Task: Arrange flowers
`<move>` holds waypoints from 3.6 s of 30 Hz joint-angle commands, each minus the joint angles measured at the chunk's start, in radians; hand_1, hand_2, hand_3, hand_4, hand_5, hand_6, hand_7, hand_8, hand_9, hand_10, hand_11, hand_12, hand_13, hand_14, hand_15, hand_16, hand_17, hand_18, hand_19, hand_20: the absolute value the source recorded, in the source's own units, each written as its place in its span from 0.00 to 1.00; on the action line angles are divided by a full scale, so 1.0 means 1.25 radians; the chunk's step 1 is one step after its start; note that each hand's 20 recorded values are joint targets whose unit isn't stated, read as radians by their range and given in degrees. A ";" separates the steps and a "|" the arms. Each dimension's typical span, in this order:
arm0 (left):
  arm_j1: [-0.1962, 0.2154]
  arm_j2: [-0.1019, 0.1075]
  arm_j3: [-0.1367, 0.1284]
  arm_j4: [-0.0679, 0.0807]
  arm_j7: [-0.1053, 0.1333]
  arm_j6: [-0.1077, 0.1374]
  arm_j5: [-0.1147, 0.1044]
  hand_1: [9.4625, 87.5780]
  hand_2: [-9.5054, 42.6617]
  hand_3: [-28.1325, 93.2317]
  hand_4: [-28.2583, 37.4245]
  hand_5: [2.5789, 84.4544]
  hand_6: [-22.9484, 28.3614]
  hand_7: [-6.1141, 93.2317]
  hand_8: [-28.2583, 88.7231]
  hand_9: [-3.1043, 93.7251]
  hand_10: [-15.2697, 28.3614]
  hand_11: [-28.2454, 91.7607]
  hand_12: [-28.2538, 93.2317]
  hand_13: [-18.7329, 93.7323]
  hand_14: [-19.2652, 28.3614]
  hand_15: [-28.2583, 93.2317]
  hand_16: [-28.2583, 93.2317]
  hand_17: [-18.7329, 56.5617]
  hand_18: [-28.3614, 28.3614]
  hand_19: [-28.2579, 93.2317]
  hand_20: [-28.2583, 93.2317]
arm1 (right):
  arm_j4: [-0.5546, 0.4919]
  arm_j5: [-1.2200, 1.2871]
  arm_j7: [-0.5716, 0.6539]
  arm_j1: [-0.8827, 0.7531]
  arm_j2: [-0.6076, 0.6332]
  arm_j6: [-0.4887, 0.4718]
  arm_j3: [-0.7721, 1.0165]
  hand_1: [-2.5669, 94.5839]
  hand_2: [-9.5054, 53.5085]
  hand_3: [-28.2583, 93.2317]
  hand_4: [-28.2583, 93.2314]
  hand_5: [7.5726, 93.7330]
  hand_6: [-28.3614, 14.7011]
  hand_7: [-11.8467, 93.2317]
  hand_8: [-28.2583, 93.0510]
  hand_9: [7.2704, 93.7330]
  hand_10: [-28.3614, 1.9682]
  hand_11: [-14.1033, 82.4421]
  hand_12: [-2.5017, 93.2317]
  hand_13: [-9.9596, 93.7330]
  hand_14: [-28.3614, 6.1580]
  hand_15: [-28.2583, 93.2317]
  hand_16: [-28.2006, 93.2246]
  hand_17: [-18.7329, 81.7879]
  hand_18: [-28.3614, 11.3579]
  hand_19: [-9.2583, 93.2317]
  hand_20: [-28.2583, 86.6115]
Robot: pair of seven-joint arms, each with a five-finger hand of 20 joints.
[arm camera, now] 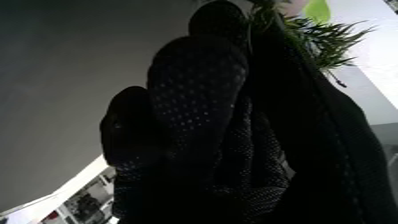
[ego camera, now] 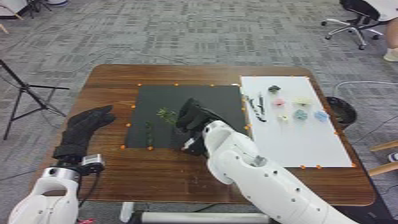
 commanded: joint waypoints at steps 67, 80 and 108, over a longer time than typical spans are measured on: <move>-0.001 -0.007 -0.020 0.004 -0.002 -0.101 0.056 0.23 0.12 0.79 0.12 0.58 0.50 0.20 0.19 0.55 0.67 0.40 0.35 0.54 0.77 0.36 0.26 0.35 0.72 0.31 0.40 | -0.008 -0.047 0.005 0.013 0.037 0.047 -0.044 0.52 0.00 0.65 0.21 0.78 0.56 0.37 0.35 0.95 0.54 0.39 0.25 1.00 0.76 0.60 0.45 0.86 0.51 0.92 0.56; -0.003 -0.007 -0.023 0.003 -0.001 -0.109 0.062 0.24 0.10 0.79 0.12 0.58 0.50 0.20 0.19 0.55 0.66 0.40 0.35 0.54 0.77 0.36 0.26 0.35 0.72 0.30 0.40 | -0.020 -0.084 -0.016 0.009 0.052 0.020 -0.035 0.41 0.00 0.70 0.18 0.77 0.55 0.38 0.17 0.93 0.51 0.38 0.25 1.00 0.74 0.58 0.46 0.86 0.51 0.91 0.57; -0.014 -0.007 -0.006 0.013 0.008 -0.089 0.046 0.23 0.13 0.78 0.12 0.58 0.50 0.20 0.19 0.56 0.67 0.41 0.35 0.55 0.77 0.36 0.26 0.35 0.73 0.30 0.40 | 0.028 -0.069 -0.405 -0.055 0.055 -0.328 0.078 0.24 0.35 0.72 0.13 0.62 0.61 0.23 0.18 0.60 0.51 0.22 0.14 0.91 0.57 0.56 0.49 0.69 0.31 0.92 0.63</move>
